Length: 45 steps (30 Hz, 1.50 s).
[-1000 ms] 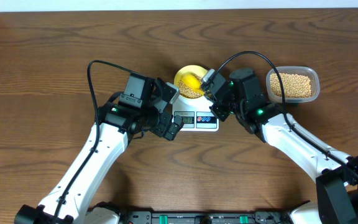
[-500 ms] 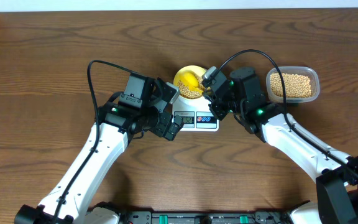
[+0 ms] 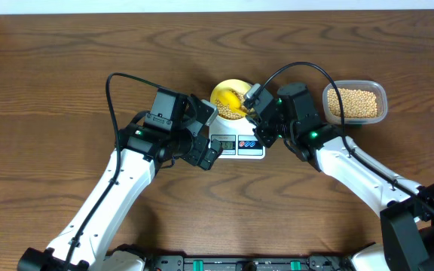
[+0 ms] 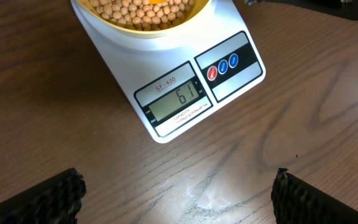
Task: Scoop item into bowl and weigh 50g on scale
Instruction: 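Tip the scoop over the yellow bowl to pour soybeans, then carry the empty scoop right back to the soybean tub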
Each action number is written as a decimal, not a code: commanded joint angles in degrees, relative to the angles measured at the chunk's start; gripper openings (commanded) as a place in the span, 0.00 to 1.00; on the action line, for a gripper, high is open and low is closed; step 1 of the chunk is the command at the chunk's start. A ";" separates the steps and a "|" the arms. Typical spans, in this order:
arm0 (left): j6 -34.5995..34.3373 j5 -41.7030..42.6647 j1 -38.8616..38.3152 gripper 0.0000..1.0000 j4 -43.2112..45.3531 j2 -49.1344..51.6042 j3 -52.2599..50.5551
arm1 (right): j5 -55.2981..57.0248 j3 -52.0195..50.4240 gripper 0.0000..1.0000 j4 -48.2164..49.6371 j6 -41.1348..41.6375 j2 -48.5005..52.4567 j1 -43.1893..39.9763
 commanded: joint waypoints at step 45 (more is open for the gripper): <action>0.76 -0.37 -0.07 0.98 0.04 0.22 -0.39 | -30.21 0.35 0.01 9.18 27.08 0.24 -14.56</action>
